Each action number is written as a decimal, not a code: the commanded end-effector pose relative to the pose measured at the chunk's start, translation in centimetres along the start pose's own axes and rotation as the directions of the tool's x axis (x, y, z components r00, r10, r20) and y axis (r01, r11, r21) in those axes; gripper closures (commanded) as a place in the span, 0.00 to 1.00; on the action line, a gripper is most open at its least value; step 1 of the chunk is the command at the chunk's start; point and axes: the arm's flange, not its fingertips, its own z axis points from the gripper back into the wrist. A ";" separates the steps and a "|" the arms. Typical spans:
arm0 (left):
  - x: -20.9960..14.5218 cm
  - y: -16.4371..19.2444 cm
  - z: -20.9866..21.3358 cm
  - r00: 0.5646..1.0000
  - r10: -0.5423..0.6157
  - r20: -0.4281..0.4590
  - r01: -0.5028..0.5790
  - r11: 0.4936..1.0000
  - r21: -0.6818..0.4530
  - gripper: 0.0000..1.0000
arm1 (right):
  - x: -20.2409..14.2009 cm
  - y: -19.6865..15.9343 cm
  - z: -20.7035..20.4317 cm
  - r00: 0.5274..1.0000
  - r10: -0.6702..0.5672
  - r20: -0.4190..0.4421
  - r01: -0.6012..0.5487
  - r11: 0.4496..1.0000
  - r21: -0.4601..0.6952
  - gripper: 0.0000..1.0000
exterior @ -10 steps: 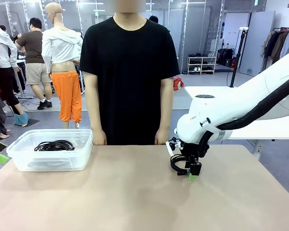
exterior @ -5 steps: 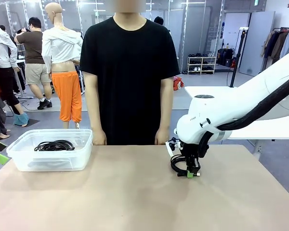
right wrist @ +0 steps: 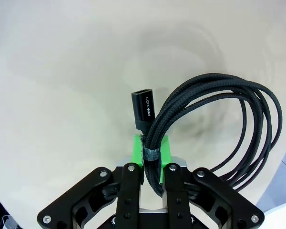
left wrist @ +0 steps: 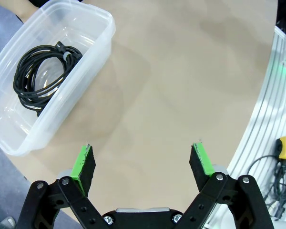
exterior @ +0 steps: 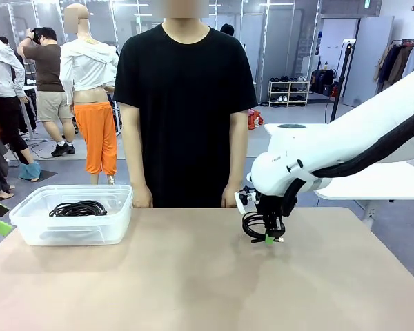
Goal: Organize and store the cables.
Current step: Place the USB Extension Cable into the Organizing box.
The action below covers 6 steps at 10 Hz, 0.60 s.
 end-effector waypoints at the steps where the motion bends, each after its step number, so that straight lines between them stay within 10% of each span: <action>1: 0.1 -0.1 0.0 1.000 0.018 0.008 -0.018 1.000 -0.005 0.00 | 1.6 2.8 3.2 0.998 -0.054 0.014 0.053 0.998 0.024 0.99; 6: 0.1 -0.1 0.0 1.000 0.018 0.008 -0.018 1.000 -0.005 0.00 | 11.8 10.0 4.0 0.994 0.088 0.072 -0.091 0.995 0.035 0.99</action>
